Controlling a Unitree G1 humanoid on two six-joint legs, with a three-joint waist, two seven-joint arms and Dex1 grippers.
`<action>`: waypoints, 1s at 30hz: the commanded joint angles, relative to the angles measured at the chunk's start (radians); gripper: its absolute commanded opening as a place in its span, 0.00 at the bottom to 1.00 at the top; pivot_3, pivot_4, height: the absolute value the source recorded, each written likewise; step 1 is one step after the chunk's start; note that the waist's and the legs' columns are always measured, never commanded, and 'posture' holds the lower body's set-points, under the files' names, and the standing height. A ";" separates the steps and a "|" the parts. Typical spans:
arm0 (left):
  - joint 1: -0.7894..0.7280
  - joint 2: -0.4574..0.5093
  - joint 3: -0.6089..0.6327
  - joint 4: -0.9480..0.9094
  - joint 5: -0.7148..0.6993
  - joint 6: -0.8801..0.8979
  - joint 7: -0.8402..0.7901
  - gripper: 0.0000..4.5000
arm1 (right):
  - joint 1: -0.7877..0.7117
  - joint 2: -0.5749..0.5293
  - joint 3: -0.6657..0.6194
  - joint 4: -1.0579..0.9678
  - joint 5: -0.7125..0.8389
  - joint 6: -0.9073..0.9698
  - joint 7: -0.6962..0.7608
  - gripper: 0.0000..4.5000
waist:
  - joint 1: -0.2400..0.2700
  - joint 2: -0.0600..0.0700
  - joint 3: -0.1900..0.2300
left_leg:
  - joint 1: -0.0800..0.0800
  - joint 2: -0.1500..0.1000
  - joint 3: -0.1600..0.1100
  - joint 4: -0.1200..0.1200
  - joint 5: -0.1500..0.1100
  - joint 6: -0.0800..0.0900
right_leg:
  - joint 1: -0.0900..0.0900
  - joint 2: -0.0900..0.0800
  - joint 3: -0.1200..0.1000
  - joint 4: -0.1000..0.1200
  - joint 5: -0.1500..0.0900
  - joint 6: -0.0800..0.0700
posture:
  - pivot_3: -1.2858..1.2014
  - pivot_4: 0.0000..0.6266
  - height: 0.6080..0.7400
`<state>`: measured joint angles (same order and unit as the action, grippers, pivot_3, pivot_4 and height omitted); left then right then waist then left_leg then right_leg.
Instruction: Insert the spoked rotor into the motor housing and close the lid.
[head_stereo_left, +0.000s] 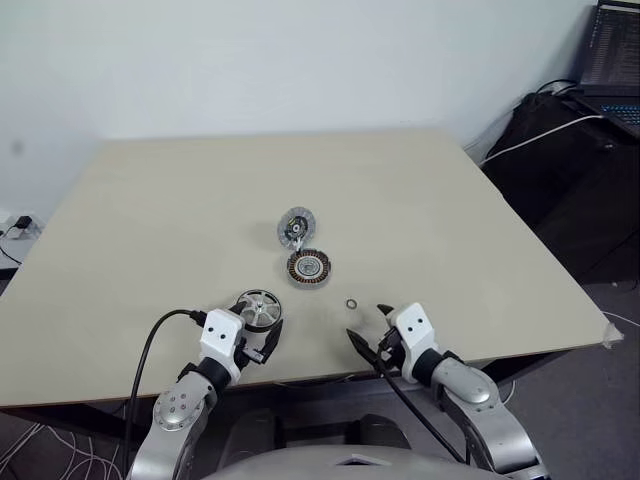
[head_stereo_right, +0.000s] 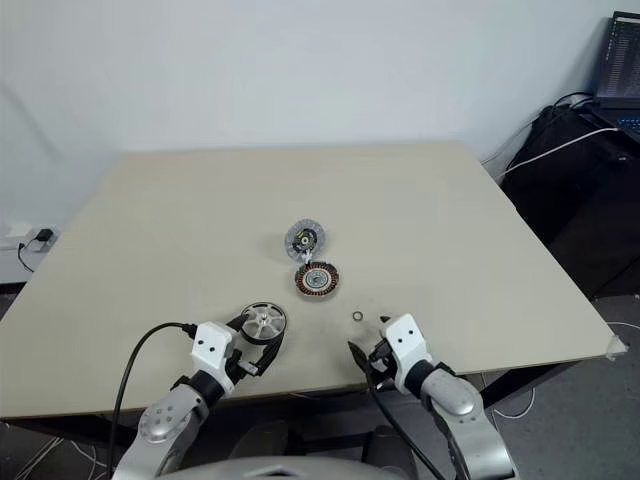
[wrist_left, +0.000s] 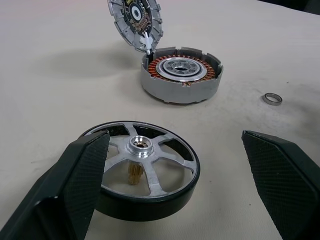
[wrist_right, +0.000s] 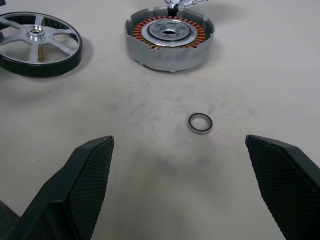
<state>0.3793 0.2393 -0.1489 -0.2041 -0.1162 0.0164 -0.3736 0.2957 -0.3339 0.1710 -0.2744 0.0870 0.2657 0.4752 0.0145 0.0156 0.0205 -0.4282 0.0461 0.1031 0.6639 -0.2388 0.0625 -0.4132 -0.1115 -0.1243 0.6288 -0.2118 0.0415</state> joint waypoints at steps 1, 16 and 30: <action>-0.007 0.002 0.002 -0.052 0.012 -0.011 0.006 0.99 | -0.006 0.001 0.000 -0.034 0.005 -0.014 -0.001 1.00 | 0.000 0.000 0.000 | 0.000 0.000 0.000 0.000 0.000 0.000 | 0.000 0.000 0.000 0.000 0.000 0.000 | 0.52 0.00 1.00; -0.012 -0.005 -0.003 -0.050 0.030 -0.012 0.022 0.99 | -0.038 0.029 -0.002 0.009 -0.035 0.030 -0.075 1.00 | 0.000 0.000 0.000 | 0.000 0.000 0.000 0.000 0.000 0.000 | 0.000 0.000 0.000 0.000 0.000 0.000 | 0.52 0.00 1.00; -0.014 -0.009 -0.004 -0.077 0.039 0.004 0.038 0.99 | -0.278 0.144 0.056 0.263 -0.086 0.081 -0.125 1.00 | -0.001 0.000 0.000 | 0.000 0.000 0.000 0.000 0.000 0.000 | -0.001 0.001 0.000 0.000 0.000 0.000 | 0.52 0.00 1.00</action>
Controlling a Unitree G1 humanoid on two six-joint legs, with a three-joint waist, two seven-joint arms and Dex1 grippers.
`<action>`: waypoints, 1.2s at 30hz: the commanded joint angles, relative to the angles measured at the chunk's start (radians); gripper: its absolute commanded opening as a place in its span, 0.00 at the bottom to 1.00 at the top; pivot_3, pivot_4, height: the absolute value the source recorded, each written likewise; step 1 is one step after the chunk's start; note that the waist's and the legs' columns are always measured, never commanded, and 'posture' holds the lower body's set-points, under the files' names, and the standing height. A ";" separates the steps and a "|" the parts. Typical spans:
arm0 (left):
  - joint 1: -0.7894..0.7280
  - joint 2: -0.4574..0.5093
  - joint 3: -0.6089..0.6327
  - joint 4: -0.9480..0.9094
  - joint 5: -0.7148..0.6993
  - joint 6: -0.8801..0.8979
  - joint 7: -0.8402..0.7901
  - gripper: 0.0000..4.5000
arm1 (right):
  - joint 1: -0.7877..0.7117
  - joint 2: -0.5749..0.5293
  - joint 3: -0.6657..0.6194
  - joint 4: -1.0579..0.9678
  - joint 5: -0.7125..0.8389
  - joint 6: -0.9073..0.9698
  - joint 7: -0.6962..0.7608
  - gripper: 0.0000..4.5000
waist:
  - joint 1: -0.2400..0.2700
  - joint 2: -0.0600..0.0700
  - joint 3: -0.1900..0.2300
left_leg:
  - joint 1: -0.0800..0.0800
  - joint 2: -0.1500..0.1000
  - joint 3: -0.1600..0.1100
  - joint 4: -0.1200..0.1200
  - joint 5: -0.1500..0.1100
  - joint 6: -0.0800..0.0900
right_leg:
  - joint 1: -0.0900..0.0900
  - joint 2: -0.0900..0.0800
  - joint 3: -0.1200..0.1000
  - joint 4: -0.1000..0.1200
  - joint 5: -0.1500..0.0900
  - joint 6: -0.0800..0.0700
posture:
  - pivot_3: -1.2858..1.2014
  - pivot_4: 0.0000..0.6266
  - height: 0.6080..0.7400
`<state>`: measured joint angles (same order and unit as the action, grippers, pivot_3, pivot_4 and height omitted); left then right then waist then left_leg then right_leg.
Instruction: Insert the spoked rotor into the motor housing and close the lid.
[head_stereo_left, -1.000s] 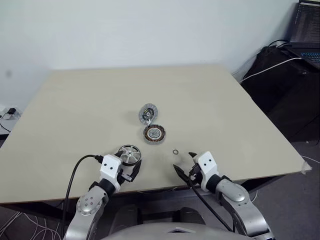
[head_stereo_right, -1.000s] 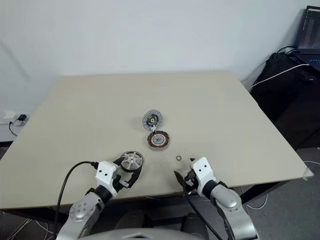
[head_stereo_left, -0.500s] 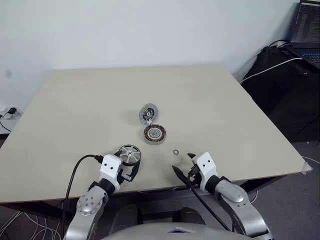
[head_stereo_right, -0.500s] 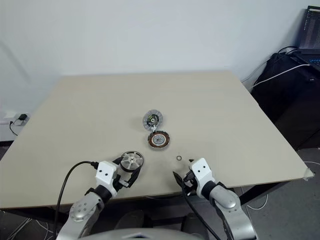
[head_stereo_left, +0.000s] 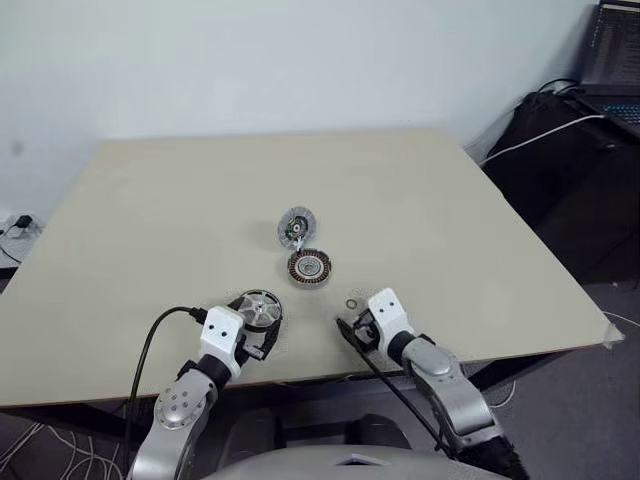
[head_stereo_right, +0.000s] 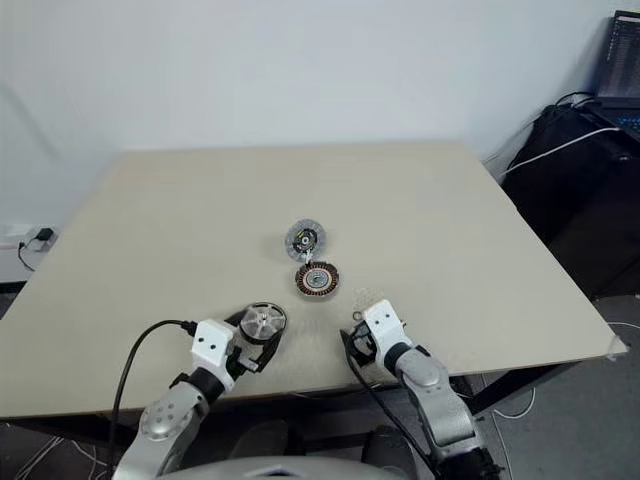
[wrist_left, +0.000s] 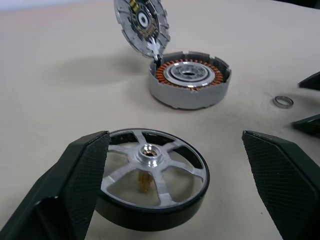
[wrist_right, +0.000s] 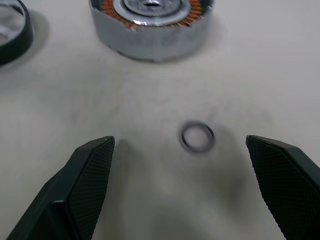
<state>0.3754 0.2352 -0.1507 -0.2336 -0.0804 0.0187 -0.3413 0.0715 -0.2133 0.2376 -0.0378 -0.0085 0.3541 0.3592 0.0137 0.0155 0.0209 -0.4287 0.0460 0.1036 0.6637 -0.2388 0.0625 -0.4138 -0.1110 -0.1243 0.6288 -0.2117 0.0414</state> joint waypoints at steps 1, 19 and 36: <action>-0.011 -0.006 -0.003 -0.049 0.004 0.004 0.007 0.99 | -0.072 0.032 -0.013 0.050 0.011 -0.010 -0.009 1.00 | -0.001 0.000 0.000 | 0.000 0.000 0.000 0.000 0.000 0.000 | 0.000 0.000 0.000 0.000 0.000 0.000 | 0.52 0.00 1.00; -0.008 -0.004 -0.011 -0.056 0.002 0.013 0.011 1.00 | -0.071 0.027 -0.056 0.187 0.047 -0.018 0.025 0.79 | 0.003 0.003 -0.005 | 0.002 0.000 0.001 0.001 0.000 0.000 | 0.001 0.001 0.002 0.001 0.000 0.000 | 0.52 0.00 1.00; -0.019 0.001 -0.009 -0.024 -0.001 -0.001 -0.004 1.00 | -0.015 0.031 -0.056 0.031 0.059 -0.008 0.018 0.15 | 0.001 0.004 -0.011 | 0.002 0.000 0.001 -0.001 0.000 0.000 | 0.001 0.001 0.002 0.000 0.000 0.000 | 0.52 0.00 1.00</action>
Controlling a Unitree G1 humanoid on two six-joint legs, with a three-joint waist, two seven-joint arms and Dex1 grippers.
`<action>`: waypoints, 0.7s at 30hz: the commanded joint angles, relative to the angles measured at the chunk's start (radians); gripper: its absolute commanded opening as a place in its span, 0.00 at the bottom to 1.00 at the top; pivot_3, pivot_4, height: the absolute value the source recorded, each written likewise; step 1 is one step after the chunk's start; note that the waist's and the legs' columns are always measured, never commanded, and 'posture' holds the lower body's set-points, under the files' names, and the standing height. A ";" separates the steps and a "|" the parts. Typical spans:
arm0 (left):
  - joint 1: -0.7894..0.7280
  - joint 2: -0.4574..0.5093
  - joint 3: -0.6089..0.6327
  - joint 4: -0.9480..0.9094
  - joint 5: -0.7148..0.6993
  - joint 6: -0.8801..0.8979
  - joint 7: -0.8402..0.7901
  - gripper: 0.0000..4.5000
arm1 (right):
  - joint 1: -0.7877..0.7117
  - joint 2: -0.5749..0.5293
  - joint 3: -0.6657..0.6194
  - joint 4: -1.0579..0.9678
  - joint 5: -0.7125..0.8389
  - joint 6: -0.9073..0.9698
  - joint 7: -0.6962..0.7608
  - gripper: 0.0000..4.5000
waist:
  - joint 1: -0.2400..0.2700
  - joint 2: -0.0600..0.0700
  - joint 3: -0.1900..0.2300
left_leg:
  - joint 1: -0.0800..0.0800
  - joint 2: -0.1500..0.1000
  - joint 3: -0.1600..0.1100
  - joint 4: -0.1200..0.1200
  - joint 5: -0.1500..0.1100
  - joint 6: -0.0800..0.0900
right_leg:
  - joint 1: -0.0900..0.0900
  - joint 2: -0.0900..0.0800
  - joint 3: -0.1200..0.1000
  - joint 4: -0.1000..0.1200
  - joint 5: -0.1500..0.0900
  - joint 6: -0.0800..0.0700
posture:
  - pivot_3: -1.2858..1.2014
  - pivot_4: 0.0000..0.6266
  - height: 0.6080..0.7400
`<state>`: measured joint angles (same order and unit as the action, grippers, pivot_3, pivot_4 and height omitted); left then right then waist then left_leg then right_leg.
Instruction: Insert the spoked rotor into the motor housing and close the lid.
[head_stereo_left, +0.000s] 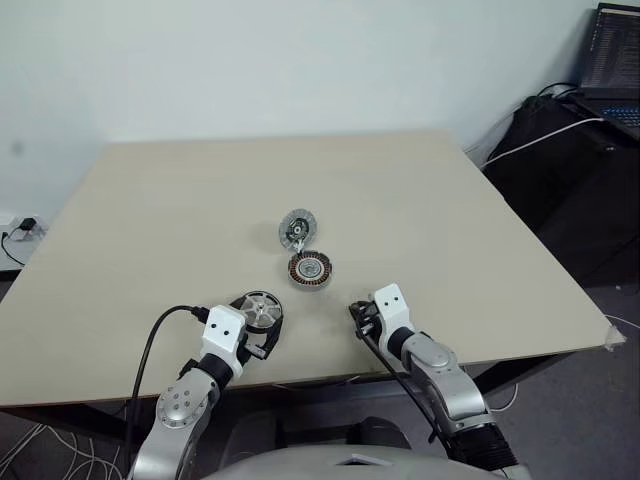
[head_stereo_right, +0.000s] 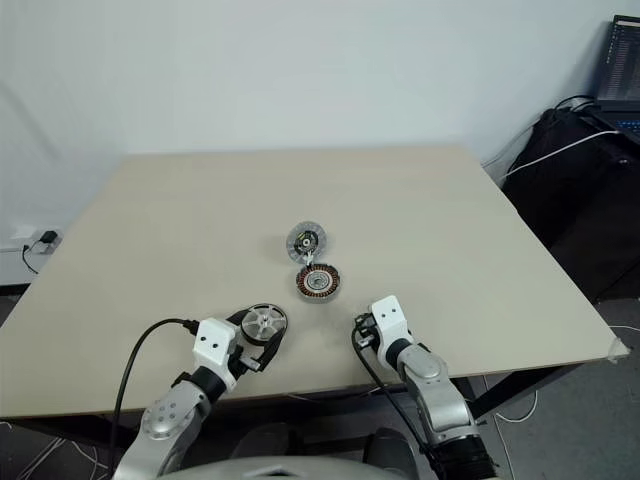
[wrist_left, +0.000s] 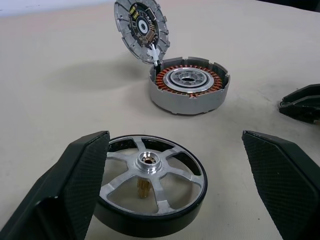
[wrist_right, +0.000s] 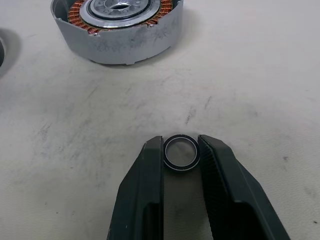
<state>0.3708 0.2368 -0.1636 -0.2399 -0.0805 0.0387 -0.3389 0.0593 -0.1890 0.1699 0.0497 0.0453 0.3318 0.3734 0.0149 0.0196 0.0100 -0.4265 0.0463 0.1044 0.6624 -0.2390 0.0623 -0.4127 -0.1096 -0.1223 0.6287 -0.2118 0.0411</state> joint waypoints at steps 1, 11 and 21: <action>-0.014 0.000 0.004 -0.016 -0.001 -0.022 -0.007 1.00 | -0.010 0.010 0.015 -0.075 0.005 0.015 0.003 0.15 | 0.000 0.001 0.001 | 0.000 0.000 0.000 0.000 0.000 0.000 | 0.000 0.000 0.000 0.000 0.000 0.000 | 0.52 0.00 1.00; -0.021 -0.008 0.004 -0.003 0.001 -0.029 -0.008 1.00 | -0.263 0.070 0.093 -0.059 -0.054 0.043 -0.015 0.15 | -0.010 0.003 0.004 | 0.000 0.000 0.000 0.000 0.000 0.000 | -0.001 0.001 0.000 0.001 0.000 0.000 | 0.52 0.00 1.00; -0.007 -0.019 0.003 -0.017 0.005 -0.030 0.010 1.00 | -0.468 0.143 0.119 0.246 -0.087 -0.030 -0.014 0.15 | -0.020 0.003 0.005 | 0.000 0.000 0.002 0.001 0.000 0.000 | -0.001 0.002 0.001 0.001 0.001 0.000 | 0.52 0.00 1.00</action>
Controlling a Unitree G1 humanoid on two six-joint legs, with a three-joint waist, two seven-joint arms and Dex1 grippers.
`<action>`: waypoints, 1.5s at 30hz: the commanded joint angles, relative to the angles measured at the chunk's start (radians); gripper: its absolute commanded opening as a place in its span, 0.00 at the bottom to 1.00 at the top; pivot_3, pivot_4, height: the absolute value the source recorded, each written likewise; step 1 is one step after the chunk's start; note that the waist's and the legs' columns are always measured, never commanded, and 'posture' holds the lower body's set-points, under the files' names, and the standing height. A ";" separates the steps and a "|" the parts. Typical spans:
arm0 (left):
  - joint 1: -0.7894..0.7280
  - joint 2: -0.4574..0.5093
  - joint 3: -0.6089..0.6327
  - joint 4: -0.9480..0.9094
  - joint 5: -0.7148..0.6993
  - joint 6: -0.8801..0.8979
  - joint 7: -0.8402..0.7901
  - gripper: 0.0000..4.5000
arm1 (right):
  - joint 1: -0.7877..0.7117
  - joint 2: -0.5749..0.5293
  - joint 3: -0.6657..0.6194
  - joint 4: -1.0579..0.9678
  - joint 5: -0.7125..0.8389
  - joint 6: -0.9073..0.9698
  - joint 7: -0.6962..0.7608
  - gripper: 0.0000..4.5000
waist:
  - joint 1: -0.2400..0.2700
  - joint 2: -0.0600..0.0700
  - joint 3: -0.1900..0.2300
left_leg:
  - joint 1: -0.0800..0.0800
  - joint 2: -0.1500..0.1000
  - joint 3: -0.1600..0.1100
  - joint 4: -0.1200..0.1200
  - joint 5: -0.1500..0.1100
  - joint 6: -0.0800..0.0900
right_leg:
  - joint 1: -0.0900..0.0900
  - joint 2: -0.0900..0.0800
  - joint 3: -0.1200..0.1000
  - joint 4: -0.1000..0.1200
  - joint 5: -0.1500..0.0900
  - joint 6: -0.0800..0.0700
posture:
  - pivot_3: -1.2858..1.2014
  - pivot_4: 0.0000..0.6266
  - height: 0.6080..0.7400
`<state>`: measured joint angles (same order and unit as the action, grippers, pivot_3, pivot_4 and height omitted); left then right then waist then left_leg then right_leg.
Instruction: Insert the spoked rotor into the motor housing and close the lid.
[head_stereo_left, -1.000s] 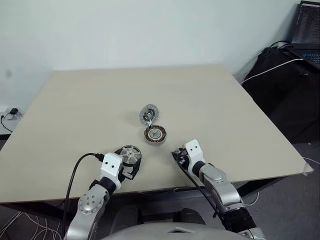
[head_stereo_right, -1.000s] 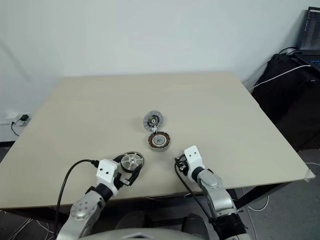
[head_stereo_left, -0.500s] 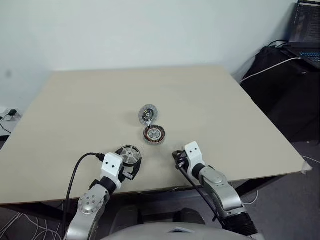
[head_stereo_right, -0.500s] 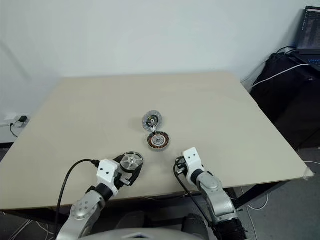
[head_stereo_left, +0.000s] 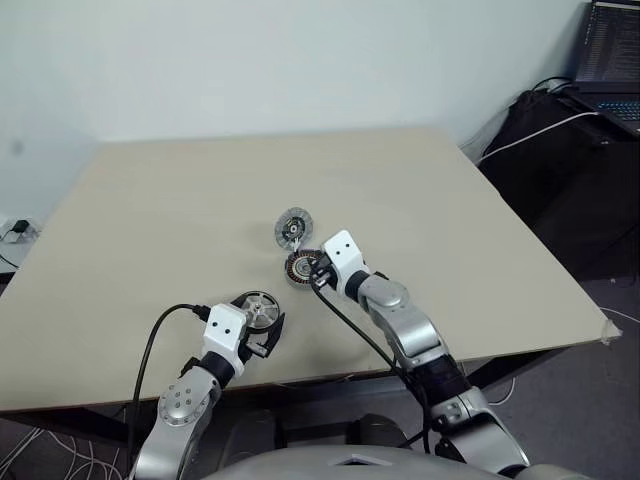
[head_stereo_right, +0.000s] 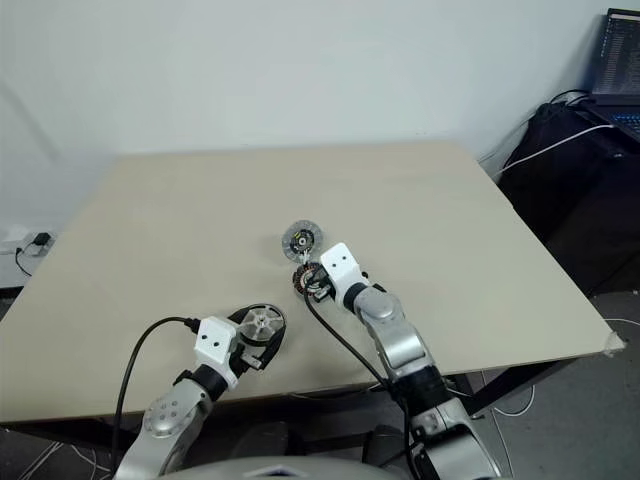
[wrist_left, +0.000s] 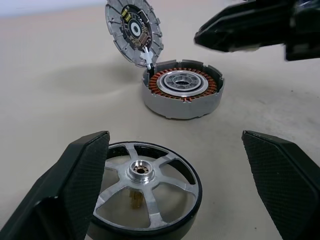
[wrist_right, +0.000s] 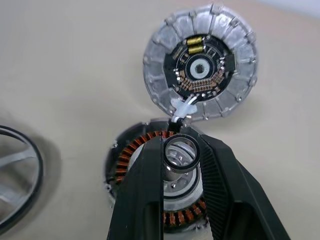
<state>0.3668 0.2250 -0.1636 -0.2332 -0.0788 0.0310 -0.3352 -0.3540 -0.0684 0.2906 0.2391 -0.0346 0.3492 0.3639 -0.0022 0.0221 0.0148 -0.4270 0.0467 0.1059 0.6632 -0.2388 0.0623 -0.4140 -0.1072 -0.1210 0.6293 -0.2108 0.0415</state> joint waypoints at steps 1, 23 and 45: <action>0.000 -0.008 0.004 -0.026 0.003 -0.022 0.008 1.00 | -0.069 0.028 -0.001 0.085 -0.009 -0.057 -0.005 0.15 | -0.004 0.000 0.000 | 0.000 0.000 0.000 0.000 0.000 0.000 | 0.000 0.000 0.000 0.000 0.000 0.000 | 0.52 0.00 1.00; 0.009 -0.017 0.001 -0.019 0.006 -0.040 0.024 1.00 | -0.189 0.074 -0.021 0.403 -0.044 -0.181 -0.012 0.15 | -0.011 0.001 0.000 | 0.001 0.001 0.003 0.000 0.000 0.000 | -0.001 0.001 0.003 0.001 0.001 0.000 | 0.52 0.00 1.00; -0.006 -0.015 -0.002 -0.007 0.000 -0.036 0.023 1.00 | -0.129 0.061 -0.037 0.197 0.011 -0.123 0.085 0.66 | -0.011 0.001 0.000 | 0.001 0.001 0.004 0.000 0.000 0.000 | -0.002 0.001 0.005 0.001 0.002 0.001 | 0.52 0.00 1.00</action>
<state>0.3736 0.2149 -0.1668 -0.2330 -0.0785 0.0119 -0.3085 -0.4728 -0.0108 0.2692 0.5021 -0.0424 0.2269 0.4406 -0.0131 0.0230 0.0153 -0.4257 0.0482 0.1102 0.6629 -0.2387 0.0621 -0.4155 -0.1060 -0.1160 0.6301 -0.2089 0.0421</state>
